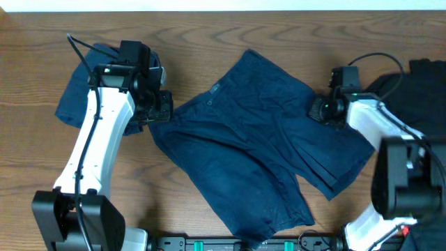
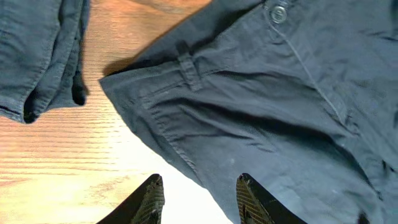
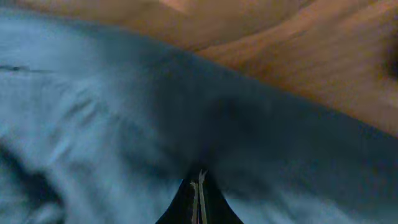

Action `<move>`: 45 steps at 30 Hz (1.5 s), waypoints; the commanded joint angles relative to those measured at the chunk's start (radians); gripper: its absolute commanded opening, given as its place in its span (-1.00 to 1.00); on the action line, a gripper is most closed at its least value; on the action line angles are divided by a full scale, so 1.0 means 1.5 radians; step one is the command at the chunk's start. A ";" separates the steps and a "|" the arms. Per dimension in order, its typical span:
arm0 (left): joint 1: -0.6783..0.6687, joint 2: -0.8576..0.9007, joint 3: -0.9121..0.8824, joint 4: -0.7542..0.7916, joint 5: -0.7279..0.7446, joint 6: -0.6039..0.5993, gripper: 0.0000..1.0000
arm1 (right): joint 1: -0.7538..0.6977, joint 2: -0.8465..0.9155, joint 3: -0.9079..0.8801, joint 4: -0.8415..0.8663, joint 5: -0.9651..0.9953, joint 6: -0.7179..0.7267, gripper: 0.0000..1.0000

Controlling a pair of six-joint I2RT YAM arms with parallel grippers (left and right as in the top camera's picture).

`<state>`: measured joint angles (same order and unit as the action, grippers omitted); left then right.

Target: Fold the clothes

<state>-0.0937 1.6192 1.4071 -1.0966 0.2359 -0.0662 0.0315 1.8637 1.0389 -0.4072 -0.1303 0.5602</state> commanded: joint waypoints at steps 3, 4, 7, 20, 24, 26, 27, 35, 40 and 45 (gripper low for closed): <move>-0.005 -0.012 0.003 -0.009 0.018 0.016 -0.19 | 0.036 0.108 0.004 0.125 -0.036 0.167 -0.98; -0.007 -0.012 0.003 -0.009 0.019 0.016 -0.19 | 0.043 0.126 0.005 0.167 -0.046 0.186 -0.97; -0.014 -0.012 0.003 -0.004 0.041 0.018 -0.19 | 0.070 0.177 0.017 0.316 -0.092 0.243 -0.98; -0.080 -0.002 0.003 0.062 0.044 0.034 0.26 | 0.109 0.133 0.253 0.250 -0.194 -0.014 -0.68; -0.080 0.020 0.003 0.091 0.044 0.034 0.28 | 0.078 0.043 0.298 0.071 -0.154 -0.115 -0.27; -0.080 0.033 0.003 0.097 0.045 0.034 0.28 | 0.055 -0.005 0.305 -0.014 -0.116 -0.117 -0.11; -0.080 0.041 0.003 0.097 0.045 0.034 0.28 | 0.040 -0.027 0.305 -0.055 -0.096 -0.117 -0.07; -0.080 0.072 0.003 0.105 0.042 0.067 0.29 | -0.087 -0.027 0.282 -0.250 0.006 -0.115 -0.03; -0.080 0.084 0.003 0.109 0.042 0.070 0.34 | -0.133 0.042 0.274 -0.247 -0.035 -0.115 -0.06; -0.081 0.085 0.002 0.100 0.042 0.069 0.36 | -0.148 0.118 0.274 -0.207 -0.155 -0.147 0.04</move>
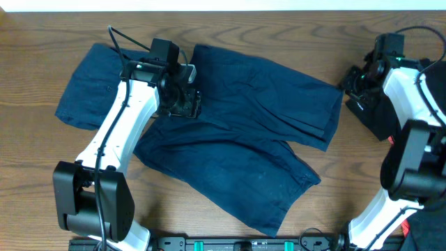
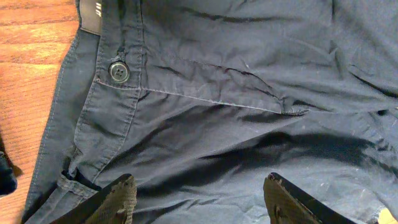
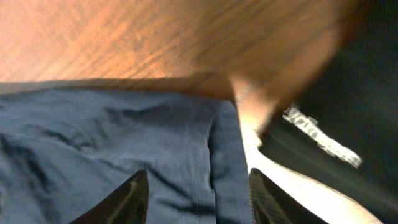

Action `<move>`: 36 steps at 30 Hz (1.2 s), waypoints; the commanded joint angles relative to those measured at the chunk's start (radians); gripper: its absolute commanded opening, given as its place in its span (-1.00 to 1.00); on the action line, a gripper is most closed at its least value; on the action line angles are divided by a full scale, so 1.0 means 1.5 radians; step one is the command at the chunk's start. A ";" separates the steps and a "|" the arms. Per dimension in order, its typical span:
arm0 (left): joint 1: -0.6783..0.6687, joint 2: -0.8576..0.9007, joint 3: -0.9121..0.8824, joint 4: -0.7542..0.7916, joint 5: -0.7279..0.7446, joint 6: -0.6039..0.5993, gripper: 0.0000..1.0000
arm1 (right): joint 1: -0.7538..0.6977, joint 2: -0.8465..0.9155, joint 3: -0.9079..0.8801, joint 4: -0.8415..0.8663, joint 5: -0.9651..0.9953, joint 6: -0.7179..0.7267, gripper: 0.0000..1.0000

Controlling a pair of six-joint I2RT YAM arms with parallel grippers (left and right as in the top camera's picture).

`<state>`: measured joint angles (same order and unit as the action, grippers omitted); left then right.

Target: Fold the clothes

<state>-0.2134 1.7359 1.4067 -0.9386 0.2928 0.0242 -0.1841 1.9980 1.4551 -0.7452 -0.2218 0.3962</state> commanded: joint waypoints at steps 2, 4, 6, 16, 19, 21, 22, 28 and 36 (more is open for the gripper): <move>-0.002 0.008 0.002 -0.006 0.004 0.009 0.36 | -0.003 0.050 -0.003 0.032 -0.118 -0.038 0.05; -0.002 0.008 0.002 -0.007 0.004 0.009 0.37 | -0.003 0.065 -0.003 0.042 -0.120 -0.029 0.04; -0.002 0.009 0.002 -0.007 0.004 0.009 0.36 | -0.003 0.077 -0.003 0.050 -0.119 -0.027 -0.01; -0.020 0.046 -0.001 -0.031 0.005 0.009 0.37 | -0.029 0.077 0.018 0.128 -0.264 -0.020 -0.97; -0.036 0.060 -0.005 -0.024 0.004 0.009 0.36 | -0.058 0.067 0.033 0.199 -0.314 0.025 -0.97; -0.045 0.071 -0.008 -0.017 0.004 0.009 0.37 | -0.075 0.067 0.038 0.253 -0.315 0.073 -0.97; -0.050 0.079 -0.008 -0.013 0.004 0.009 0.36 | -0.081 0.067 0.037 0.278 -0.314 0.089 -0.97; -0.060 0.104 -0.008 -0.003 0.004 0.006 0.35 | -0.076 0.068 0.037 0.390 -0.230 0.100 -0.98; -0.057 0.103 -0.008 0.008 0.004 0.006 0.35 | -0.059 0.067 0.038 0.454 -0.177 0.078 -0.10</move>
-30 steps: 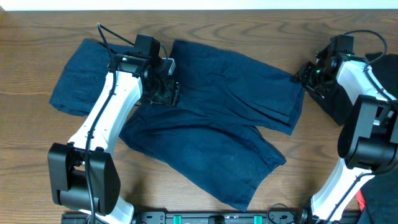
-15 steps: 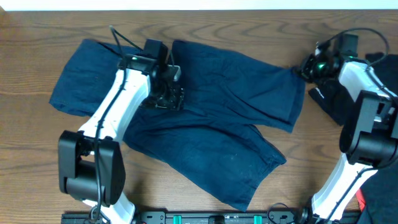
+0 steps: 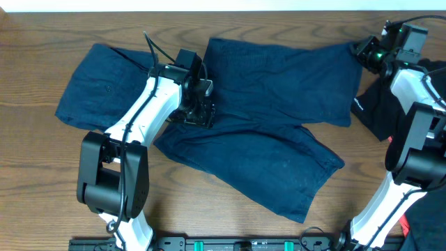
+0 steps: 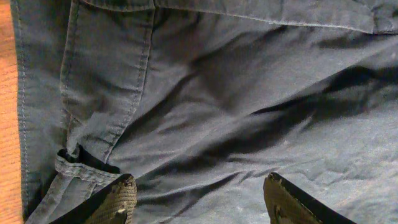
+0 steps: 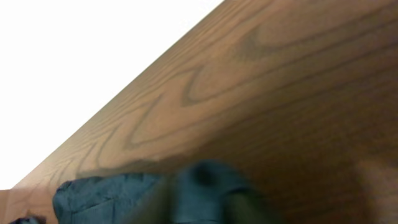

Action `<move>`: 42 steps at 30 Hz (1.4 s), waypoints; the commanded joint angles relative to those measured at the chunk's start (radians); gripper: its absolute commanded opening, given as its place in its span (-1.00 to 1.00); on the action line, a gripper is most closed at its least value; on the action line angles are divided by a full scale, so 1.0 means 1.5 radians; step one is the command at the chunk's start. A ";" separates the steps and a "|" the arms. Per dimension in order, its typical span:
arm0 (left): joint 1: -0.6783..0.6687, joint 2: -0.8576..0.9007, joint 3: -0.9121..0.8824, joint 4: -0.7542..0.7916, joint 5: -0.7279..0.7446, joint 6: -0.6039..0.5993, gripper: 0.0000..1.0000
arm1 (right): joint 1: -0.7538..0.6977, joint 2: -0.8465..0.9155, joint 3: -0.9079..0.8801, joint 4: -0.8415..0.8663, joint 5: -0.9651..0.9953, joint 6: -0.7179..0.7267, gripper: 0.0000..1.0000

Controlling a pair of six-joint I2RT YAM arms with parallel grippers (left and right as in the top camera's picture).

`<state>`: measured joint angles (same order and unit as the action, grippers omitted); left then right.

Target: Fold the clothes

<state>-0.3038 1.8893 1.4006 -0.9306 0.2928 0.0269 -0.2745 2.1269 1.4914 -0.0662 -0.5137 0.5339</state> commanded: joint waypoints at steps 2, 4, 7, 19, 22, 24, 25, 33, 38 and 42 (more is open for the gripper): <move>0.004 0.001 -0.004 0.004 0.003 0.004 0.36 | -0.012 -0.020 0.014 -0.013 -0.002 -0.038 0.01; 0.004 0.001 -0.004 0.004 0.001 0.005 0.36 | -0.031 -0.020 0.014 -0.040 -0.017 -0.040 0.01; 0.004 0.001 -0.004 0.006 0.002 0.004 0.36 | -0.055 -0.020 0.014 -0.101 -0.030 -0.043 -0.01; -0.016 0.001 -0.070 0.006 0.014 -0.021 0.36 | -0.022 -0.006 0.011 -0.204 0.054 -0.110 -0.16; -0.020 0.001 -0.101 0.018 0.014 -0.021 0.36 | -0.004 0.010 0.011 -0.183 0.102 -0.110 -0.21; -0.020 0.001 -0.121 0.028 0.014 -0.029 0.36 | 0.005 0.022 0.011 -0.163 0.134 -0.113 -0.21; -0.020 0.001 -0.132 0.036 0.014 -0.032 0.36 | 0.008 0.024 0.011 -0.154 0.140 -0.115 -0.21; -0.020 0.001 -0.148 0.055 0.014 -0.034 0.36 | 0.009 0.051 0.011 -0.138 0.176 -0.118 -0.20; -0.020 0.001 -0.148 0.062 0.014 -0.034 0.36 | 0.001 0.051 0.011 -0.139 0.169 -0.153 -0.17; -0.020 0.001 -0.148 0.067 0.014 -0.034 0.37 | -0.016 0.051 0.011 -0.139 0.147 -0.167 -0.18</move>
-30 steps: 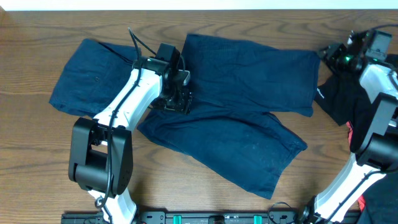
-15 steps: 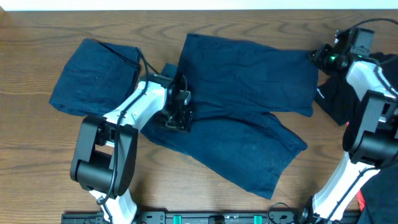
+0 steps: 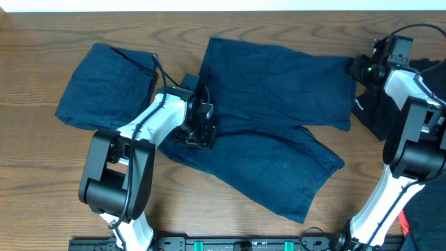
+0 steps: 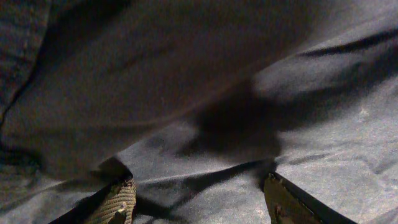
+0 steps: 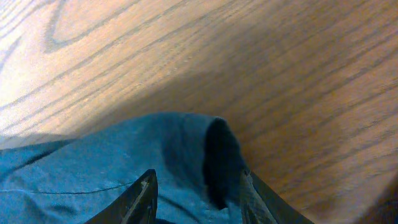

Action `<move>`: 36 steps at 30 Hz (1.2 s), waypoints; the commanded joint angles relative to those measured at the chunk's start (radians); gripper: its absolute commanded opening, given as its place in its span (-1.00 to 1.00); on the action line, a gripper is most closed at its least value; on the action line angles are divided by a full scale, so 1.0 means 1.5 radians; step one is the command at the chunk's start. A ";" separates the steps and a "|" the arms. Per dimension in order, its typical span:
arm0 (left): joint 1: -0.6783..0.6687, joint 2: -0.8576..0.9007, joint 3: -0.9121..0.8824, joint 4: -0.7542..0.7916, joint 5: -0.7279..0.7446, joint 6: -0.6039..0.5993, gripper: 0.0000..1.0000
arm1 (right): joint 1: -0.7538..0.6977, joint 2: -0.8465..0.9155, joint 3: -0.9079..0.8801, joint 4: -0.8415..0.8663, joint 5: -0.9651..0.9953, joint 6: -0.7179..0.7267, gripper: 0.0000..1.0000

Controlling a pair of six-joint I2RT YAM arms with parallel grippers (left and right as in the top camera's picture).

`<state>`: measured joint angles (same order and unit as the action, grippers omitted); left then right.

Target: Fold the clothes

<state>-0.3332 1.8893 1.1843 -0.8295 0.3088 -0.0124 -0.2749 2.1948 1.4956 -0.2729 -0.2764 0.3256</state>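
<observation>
Navy shorts (image 3: 279, 90) lie spread over the middle of the table. One leg stretches to the right and the other runs to the lower right (image 3: 293, 181). My left gripper (image 3: 197, 129) sits low on the waist area. In the left wrist view it (image 4: 199, 202) is open, fingers wide apart on wrinkled fabric (image 4: 249, 93). My right gripper (image 3: 357, 68) is at the far corner of the upper leg. In the right wrist view it (image 5: 196, 193) is open around the hem corner (image 5: 186, 143), which lies on the wood.
A folded navy garment (image 3: 104, 84) lies at the far left, touching the shorts' waist. A black garment (image 3: 418, 97) lies at the right edge, just beyond my right gripper. Bare wooden table (image 3: 42, 181) shows at the front left and front right.
My left gripper has dropped closer onto the waist fabric and shifted slightly toward the front. My right gripper has moved a little down and left, and the hem corner now lies between its open fingers.
At first the shorts lay diagonally, my right gripper shut on a leg and my left open by the waistband corner. Then the shorts lay turned, upper leg pointing right, right gripper open. Later that leg reached the top right. Now both grippers rest open on the cloth.
</observation>
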 commanded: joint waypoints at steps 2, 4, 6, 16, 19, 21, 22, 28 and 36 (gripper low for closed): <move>0.000 0.001 -0.004 0.001 0.004 -0.008 0.37 | -0.020 0.006 0.008 0.001 -0.028 -0.029 -0.20; 0.000 0.001 -0.004 0.003 0.004 -0.008 0.37 | -0.020 0.006 0.008 0.005 -0.050 -0.028 -0.20; 0.000 0.001 -0.004 0.003 0.004 -0.008 0.37 | -0.016 0.008 0.008 0.012 -0.063 -0.028 -0.21; 0.000 0.001 -0.004 0.002 0.004 -0.008 0.37 | 0.014 0.014 0.008 0.033 -0.057 -0.028 -0.79; 0.000 0.001 -0.004 0.001 0.004 -0.007 0.37 | 0.008 0.014 0.009 0.041 -0.058 -0.015 -0.98; 0.000 0.001 -0.004 0.001 0.003 -0.007 0.37 | -0.002 0.014 0.017 0.055 -0.088 0.006 -0.98; 0.000 0.001 -0.004 0.001 0.003 -0.007 0.37 | -0.008 0.014 0.023 0.063 -0.112 0.020 -0.98; 0.000 0.001 -0.004 0.002 0.003 -0.007 0.37 | -0.050 0.014 0.055 0.143 -0.224 0.166 -0.98; 0.000 0.001 -0.004 0.004 0.003 -0.007 0.37 | -0.061 0.014 0.055 0.190 -0.183 0.234 -0.98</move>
<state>-0.3332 1.8893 1.1843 -0.8215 0.3096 -0.0227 -0.3622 2.2078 1.5578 0.0055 -0.5690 0.6155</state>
